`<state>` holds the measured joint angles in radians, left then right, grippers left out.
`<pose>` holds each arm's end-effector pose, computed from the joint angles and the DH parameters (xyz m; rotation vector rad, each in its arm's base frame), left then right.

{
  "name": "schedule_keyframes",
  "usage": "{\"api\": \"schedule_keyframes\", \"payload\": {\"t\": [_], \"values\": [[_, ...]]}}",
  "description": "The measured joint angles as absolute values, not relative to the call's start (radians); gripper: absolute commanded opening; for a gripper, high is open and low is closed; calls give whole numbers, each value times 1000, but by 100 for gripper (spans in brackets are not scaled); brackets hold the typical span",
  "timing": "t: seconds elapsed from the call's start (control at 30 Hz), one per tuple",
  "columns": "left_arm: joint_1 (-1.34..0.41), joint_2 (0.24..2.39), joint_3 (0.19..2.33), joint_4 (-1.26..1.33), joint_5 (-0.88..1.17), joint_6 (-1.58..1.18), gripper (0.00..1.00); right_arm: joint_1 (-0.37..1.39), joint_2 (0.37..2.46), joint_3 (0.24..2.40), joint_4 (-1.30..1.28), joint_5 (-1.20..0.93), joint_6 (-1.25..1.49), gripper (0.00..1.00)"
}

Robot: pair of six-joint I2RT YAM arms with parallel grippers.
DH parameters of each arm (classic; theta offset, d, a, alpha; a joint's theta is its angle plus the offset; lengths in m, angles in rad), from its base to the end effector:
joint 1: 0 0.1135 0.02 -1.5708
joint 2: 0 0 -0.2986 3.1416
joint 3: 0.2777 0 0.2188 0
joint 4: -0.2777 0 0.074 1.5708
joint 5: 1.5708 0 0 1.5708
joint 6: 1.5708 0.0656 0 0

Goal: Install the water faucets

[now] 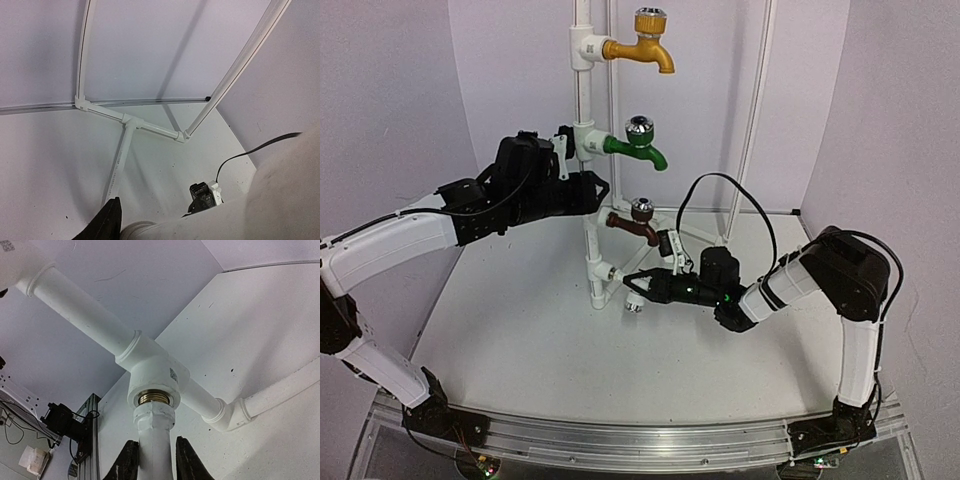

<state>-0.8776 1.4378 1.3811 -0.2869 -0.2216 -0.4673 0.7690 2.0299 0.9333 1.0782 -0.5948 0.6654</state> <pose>0.2180 -0.2399 0.4109 0.2492 1.9519 -0.6899 0.2835 0.3255 0.2190 -0.6174 1.7230 1.5358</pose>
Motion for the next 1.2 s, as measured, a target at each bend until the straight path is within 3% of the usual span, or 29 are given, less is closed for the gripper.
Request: {"api": "schedule_keyframes", "payload": {"t": [1.2], "values": [[-886, 1441, 1382, -288, -249, -469, 0, 735, 2166, 981, 1301, -680, 1577, 0]]}}
